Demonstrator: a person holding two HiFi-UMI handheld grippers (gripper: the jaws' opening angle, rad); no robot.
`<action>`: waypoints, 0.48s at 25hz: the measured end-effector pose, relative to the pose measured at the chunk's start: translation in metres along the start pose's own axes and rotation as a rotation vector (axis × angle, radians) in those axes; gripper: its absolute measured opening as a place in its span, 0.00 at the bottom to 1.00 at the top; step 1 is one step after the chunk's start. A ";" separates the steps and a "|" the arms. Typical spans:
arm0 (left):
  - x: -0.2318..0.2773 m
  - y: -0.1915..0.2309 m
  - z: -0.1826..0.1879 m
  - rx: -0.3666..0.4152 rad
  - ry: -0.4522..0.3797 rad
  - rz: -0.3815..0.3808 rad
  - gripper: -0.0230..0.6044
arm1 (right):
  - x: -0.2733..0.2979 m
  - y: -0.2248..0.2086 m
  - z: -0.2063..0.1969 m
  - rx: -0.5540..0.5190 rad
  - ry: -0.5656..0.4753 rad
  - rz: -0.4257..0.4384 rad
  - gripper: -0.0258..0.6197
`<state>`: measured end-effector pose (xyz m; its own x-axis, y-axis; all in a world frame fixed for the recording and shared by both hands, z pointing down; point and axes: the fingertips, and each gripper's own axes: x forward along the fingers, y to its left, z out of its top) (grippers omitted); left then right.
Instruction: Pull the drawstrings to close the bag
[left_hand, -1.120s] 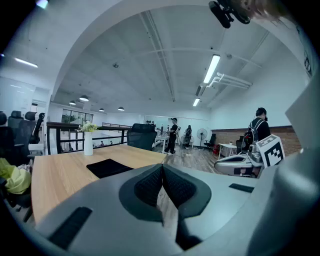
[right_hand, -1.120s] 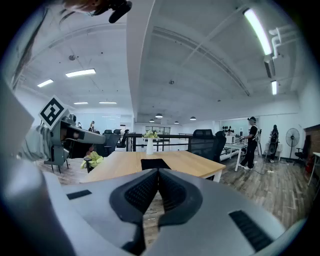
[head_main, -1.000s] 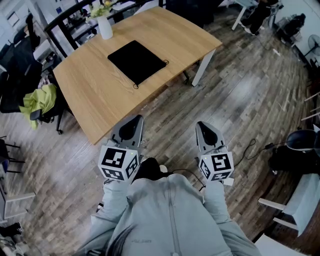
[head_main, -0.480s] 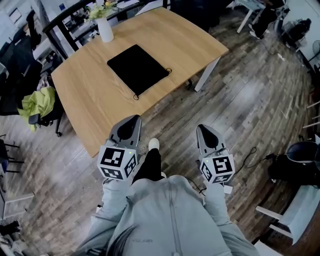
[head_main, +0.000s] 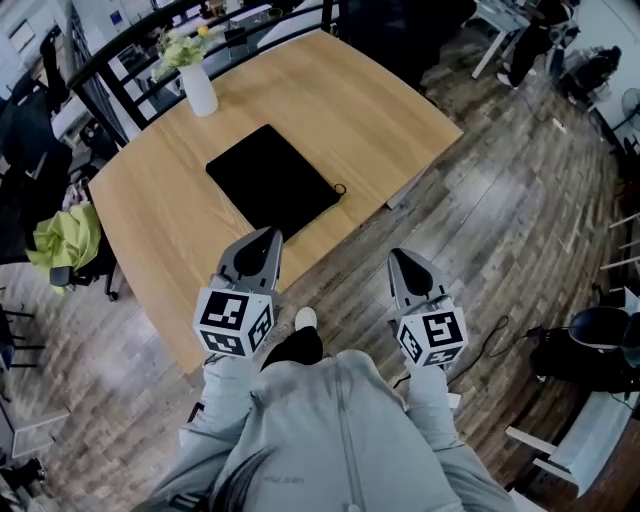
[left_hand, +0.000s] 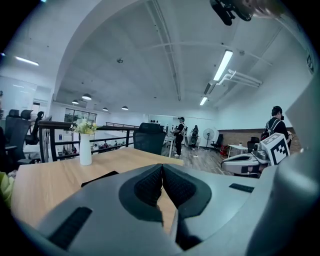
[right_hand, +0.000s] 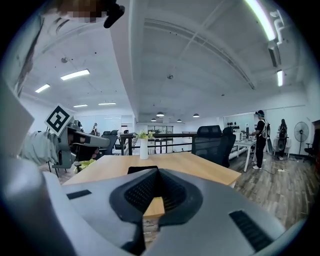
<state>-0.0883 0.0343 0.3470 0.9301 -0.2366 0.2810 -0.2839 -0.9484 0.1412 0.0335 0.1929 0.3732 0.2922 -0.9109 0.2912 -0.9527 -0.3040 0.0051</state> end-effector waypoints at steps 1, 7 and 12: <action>0.007 0.006 0.003 0.000 0.001 -0.001 0.08 | 0.009 -0.002 0.002 -0.001 0.004 0.001 0.08; 0.038 0.038 0.009 -0.002 0.016 0.005 0.08 | 0.050 -0.011 0.006 0.004 0.025 0.001 0.08; 0.049 0.057 0.004 -0.016 0.035 0.017 0.08 | 0.071 -0.013 0.005 0.013 0.042 0.004 0.08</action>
<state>-0.0578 -0.0317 0.3650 0.9164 -0.2448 0.3165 -0.3035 -0.9408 0.1510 0.0675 0.1310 0.3891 0.2841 -0.8999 0.3310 -0.9527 -0.3037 -0.0081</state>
